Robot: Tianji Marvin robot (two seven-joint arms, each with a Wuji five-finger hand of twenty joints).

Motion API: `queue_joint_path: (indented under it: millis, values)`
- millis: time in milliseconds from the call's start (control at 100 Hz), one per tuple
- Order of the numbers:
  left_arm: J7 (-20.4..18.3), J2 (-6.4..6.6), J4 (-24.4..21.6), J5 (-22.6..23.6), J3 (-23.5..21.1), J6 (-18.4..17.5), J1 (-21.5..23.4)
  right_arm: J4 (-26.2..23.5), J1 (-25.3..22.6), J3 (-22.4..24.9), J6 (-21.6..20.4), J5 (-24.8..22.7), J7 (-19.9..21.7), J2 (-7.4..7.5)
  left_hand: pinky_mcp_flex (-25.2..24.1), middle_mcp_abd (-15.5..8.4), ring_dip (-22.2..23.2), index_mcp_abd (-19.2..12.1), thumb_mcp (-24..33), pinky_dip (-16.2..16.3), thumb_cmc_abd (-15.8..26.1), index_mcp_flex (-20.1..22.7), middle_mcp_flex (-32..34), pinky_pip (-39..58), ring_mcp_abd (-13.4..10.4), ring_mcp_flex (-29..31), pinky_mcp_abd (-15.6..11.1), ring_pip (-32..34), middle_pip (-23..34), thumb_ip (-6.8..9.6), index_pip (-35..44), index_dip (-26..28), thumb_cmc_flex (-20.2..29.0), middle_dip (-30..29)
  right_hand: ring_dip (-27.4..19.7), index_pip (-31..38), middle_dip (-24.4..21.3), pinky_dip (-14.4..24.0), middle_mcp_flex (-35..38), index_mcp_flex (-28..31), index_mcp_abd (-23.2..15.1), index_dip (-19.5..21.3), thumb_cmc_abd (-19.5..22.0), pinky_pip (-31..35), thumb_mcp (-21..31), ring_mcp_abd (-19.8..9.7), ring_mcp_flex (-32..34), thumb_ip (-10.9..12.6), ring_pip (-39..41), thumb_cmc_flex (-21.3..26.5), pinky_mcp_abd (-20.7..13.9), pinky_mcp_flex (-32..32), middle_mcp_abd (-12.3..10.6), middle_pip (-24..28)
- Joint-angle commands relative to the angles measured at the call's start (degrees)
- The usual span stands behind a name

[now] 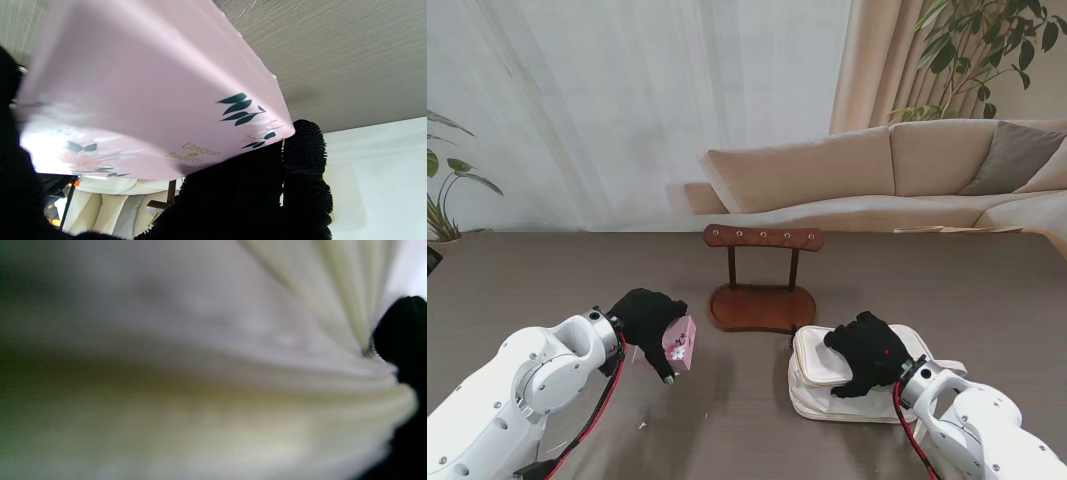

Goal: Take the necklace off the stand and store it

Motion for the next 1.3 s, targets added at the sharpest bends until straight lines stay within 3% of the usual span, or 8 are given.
queue_joint_path:
  millis: [0, 20, 50, 110, 310, 750, 1170, 1290]
  values:
    - [-0.9, -0.06, 0.0, 0.1, -0.1, -0.1, 0.0, 2.1, 0.5, -1.5, 0.7, -0.9, -0.2, -0.14, 0.0, -5.8, 0.3, -10.0, 30.4, 1.1, 8.5, 6.5, 6.8, 3.8, -8.4, 5.2, 1.4, 7.3, 9.2, -0.55, 36.9, 3.7, 30.5, 5.1, 3.1, 10.7, 4.2, -3.3, 8.7, 9.5, -13.0, 4.4, -8.2, 9.1, 26.7, -3.3, 6.3, -3.8, 4.8, 4.1, -1.7, -8.9, -5.9, 4.3]
    - [-0.9, -0.06, 0.0, 0.1, -0.1, -0.1, 0.0, 2.5, 0.9, -1.9, 0.9, -1.0, -1.0, -0.10, 0.0, -5.9, 0.2, -10.0, 30.4, 1.1, 8.4, 6.5, 6.8, 3.8, -8.3, 5.2, 1.4, 7.3, 9.2, -0.53, 36.9, 3.7, 30.5, 5.1, 3.8, 12.9, 4.7, -4.1, 10.5, 10.5, -14.2, 0.5, -12.6, 11.9, 35.5, -3.7, 7.8, -9.2, 5.8, 2.3, -2.0, -8.1, -6.3, 4.3]
    - [-0.9, -0.06, 0.0, 0.1, -0.1, -0.1, 0.0, 3.1, 1.4, -2.5, 1.2, -1.1, -2.0, -0.08, 0.0, -5.9, 0.3, -10.0, 30.4, 1.1, 8.4, 6.5, 6.8, 3.8, -8.4, 5.3, 1.4, 7.3, 9.2, -0.55, 36.9, 3.7, 30.4, 5.1, 4.7, 16.6, 5.5, -4.6, 13.0, 11.6, -15.8, -4.3, -15.2, 15.7, 39.6, -4.1, 9.9, -15.1, 7.2, 2.8, -2.2, -6.9, -6.6, 4.0]
    - [-0.8, -0.06, 0.0, 0.1, -0.2, -0.1, 0.1, 4.3, 2.4, -3.9, 1.8, -0.8, -3.9, -0.16, 0.1, -5.8, 0.3, -10.0, 30.4, 1.1, 8.4, 6.5, 6.8, 3.9, -8.4, 5.2, 1.4, 7.3, 9.2, -0.53, 36.9, 3.7, 30.5, 5.1, 6.1, 23.6, 7.8, -4.4, 18.1, 13.0, -18.6, -9.2, -16.9, 21.8, 40.4, -4.2, 13.9, -18.9, 9.7, 6.1, -2.7, -3.9, -7.0, 2.9]
    - [-0.7, -0.06, -0.1, 0.3, -0.4, -0.1, 0.3, 6.9, 4.8, -6.7, 1.0, 2.0, -6.2, -0.68, 0.1, -5.8, 0.3, -10.0, 30.4, 1.1, 8.5, 6.5, 6.8, 3.9, -8.5, 5.3, 1.4, 7.4, 9.2, -0.56, 36.9, 3.7, 30.4, 5.1, 9.4, 28.2, 11.7, -2.7, 24.9, 18.9, -20.7, -6.8, -11.8, 29.9, 42.4, -2.4, 20.5, -17.8, 15.3, 9.4, -4.5, 3.5, -6.4, 4.8]
    - [-0.6, -0.08, -1.9, 1.6, -3.4, -0.1, 2.6, 7.2, 8.5, -12.7, -1.5, 5.4, -10.2, -1.86, 0.0, -5.8, 0.3, -10.0, 30.4, 1.1, 8.4, 6.5, 6.8, 3.9, -8.4, 5.3, 1.5, 7.4, 9.2, -0.59, 36.9, 3.7, 30.5, 5.1, 12.3, 30.3, 14.7, -1.8, 26.4, 18.3, -21.0, -3.4, -10.6, 31.5, 44.4, -1.4, 23.5, -16.9, 20.2, 11.0, -6.2, 9.0, -4.8, 7.4]
    - [-0.3, -0.11, -2.9, 2.5, -5.8, -0.1, 4.7, 4.8, 9.7, -16.9, -2.4, 8.0, -10.1, -2.90, 0.1, -5.8, 0.2, -10.0, 30.3, 1.1, 8.4, 6.5, 6.8, 3.9, -8.4, 5.3, 1.5, 7.4, 9.1, -0.59, 36.9, 3.7, 30.5, 5.0, 12.8, 30.7, 15.0, -1.5, 26.5, 17.8, -20.8, -3.4, -10.0, 31.3, 44.4, -1.1, 23.4, -16.8, 21.4, 11.0, -6.2, 9.7, -4.7, 7.4]
    - [-0.2, -0.12, -3.1, 2.7, -6.3, 0.0, 5.1, -0.5, 6.0, -12.4, -4.7, 8.3, -6.2, -2.95, 0.1, -5.8, 0.2, -10.0, 30.3, 1.1, 8.5, 6.5, 6.8, 3.9, -8.4, 5.2, 1.5, 7.4, 9.1, -0.58, 36.9, 3.7, 30.5, 5.0, 12.8, 30.9, 15.1, -1.4, 26.5, 17.8, -20.9, -3.4, -10.0, 31.3, 44.5, -1.0, 23.4, -16.8, 21.7, 11.2, -6.2, 9.9, -4.6, 7.4]
